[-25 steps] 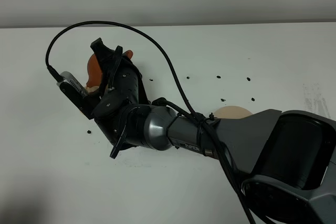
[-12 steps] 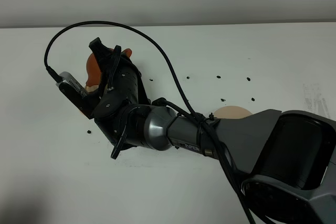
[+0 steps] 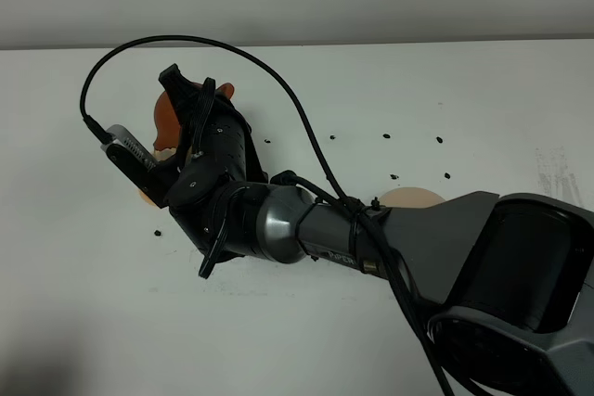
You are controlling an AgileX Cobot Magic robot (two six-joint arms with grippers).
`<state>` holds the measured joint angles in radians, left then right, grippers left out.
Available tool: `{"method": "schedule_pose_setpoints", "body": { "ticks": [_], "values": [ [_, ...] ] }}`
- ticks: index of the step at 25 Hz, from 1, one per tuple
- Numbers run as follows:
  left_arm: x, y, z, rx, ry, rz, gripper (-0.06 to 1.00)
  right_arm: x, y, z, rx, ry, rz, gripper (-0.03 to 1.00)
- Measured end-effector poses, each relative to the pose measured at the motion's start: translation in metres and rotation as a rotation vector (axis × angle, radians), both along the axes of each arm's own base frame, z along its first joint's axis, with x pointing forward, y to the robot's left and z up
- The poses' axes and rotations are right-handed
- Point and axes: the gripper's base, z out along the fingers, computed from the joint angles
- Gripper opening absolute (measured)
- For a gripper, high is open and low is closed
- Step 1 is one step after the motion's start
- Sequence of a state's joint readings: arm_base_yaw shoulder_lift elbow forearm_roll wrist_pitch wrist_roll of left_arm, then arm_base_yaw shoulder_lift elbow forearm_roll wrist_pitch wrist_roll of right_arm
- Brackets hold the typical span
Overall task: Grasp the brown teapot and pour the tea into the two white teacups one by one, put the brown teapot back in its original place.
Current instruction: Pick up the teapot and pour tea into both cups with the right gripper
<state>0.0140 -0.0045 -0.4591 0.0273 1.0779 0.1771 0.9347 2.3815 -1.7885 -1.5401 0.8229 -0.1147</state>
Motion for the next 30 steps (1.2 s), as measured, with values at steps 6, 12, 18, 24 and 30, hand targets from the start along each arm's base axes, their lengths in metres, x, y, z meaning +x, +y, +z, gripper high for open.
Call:
{"method": "schedule_pose_setpoints", "body": {
  "ticks": [6, 12, 18, 24, 30],
  "values": [
    [0.0, 0.0, 0.0, 0.0, 0.0, 0.0, 0.5, -0.0001, 0.0002, -0.0003, 0.0, 0.002, 0.003, 0.09],
    [0.0, 0.0, 0.0, 0.0, 0.0, 0.0, 0.5, -0.0001, 0.0004, -0.0004, 0.001, 0.002, 0.005, 0.09],
    [0.0, 0.0, 0.0, 0.0, 0.0, 0.0, 0.5, -0.0002, 0.0005, -0.0004, -0.017, 0.002, 0.013, 0.09],
    [0.0, 0.0, 0.0, 0.0, 0.0, 0.0, 0.5, -0.0002, 0.0005, -0.0004, -0.03, 0.001, 0.018, 0.09],
    [0.0, 0.0, 0.0, 0.0, 0.0, 0.0, 0.5, 0.0, 0.0008, -0.0001, -0.037, -0.003, 0.023, 0.09]
  ]
}}
